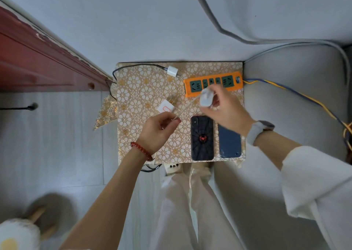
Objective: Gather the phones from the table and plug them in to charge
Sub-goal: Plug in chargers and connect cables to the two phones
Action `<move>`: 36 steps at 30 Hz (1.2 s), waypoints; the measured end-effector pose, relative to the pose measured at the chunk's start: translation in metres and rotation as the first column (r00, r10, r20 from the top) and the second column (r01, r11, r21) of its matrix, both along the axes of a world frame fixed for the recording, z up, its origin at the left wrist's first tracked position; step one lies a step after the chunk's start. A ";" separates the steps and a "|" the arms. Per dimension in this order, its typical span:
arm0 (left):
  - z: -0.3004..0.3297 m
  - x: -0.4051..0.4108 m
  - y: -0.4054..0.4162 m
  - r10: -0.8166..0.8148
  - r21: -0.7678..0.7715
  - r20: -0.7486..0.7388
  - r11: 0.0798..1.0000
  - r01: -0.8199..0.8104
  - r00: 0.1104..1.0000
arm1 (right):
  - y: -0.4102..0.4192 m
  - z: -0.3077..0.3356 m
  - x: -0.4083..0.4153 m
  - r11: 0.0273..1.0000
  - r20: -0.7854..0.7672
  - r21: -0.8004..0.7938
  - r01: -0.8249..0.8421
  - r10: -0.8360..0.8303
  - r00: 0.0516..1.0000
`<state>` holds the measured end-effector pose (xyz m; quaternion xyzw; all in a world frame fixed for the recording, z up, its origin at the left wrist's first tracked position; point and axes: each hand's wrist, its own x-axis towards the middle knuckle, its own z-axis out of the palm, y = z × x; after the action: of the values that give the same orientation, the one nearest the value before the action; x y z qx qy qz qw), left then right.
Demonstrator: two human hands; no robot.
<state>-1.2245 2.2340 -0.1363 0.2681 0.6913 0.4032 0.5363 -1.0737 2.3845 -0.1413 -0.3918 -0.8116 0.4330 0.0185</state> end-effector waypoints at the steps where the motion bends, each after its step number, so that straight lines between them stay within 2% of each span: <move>1: -0.005 0.004 0.004 -0.007 -0.015 0.008 1.000 0.007 1.000 | 0.014 0.001 0.007 0.994 -0.014 -0.001 0.109 -0.109 0.994; 4: -0.020 0.011 0.008 -0.036 -0.059 -0.009 0.998 0.035 0.999 | 0.058 0.002 0.027 0.928 -0.063 0.062 0.367 -0.363 0.930; 6: -0.027 0.015 0.010 -0.044 -0.080 -0.056 0.996 0.040 0.997 | 0.079 -0.001 0.038 0.914 -0.047 0.068 0.399 -0.397 0.917; 9: -0.032 0.019 0.023 0.081 -0.077 -0.166 0.993 -0.094 0.983 | 0.096 -0.016 0.046 0.949 0.033 0.046 0.313 -0.314 0.949; 12: -0.033 0.019 0.048 0.267 -0.032 -0.292 0.957 -0.288 0.918 | 0.102 -0.033 0.043 0.972 0.056 -0.017 0.232 -0.231 0.971; 15: -0.032 0.015 0.072 0.353 0.012 -0.350 0.928 -0.373 0.867 | 0.106 -0.043 0.039 0.979 0.092 -0.086 0.187 -0.179 0.980; 23: -0.037 0.021 0.093 0.399 -0.006 -0.421 0.897 -0.442 0.815 | 0.114 -0.056 0.045 0.982 0.108 -0.122 0.144 -0.131 0.986; 30: -0.036 0.024 0.093 0.425 0.012 -0.442 0.883 -0.469 0.789 | 0.105 -0.060 0.036 0.998 0.125 -0.008 0.059 -0.058 0.990; 32: -0.036 0.023 0.093 0.441 0.012 -0.449 0.873 -0.488 0.777 | 0.100 -0.059 0.034 0.998 0.108 0.057 -0.002 -0.005 0.994; 36: -0.035 0.020 0.092 0.445 0.006 -0.463 0.867 -0.499 0.767 | 0.098 -0.057 0.037 0.999 0.032 0.022 0.023 -0.024 0.999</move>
<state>-1.2047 2.3263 -0.1713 0.1392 0.8635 0.4106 0.2576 -1.0368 2.4828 -0.1985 -0.4079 -0.8119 0.4175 0.0148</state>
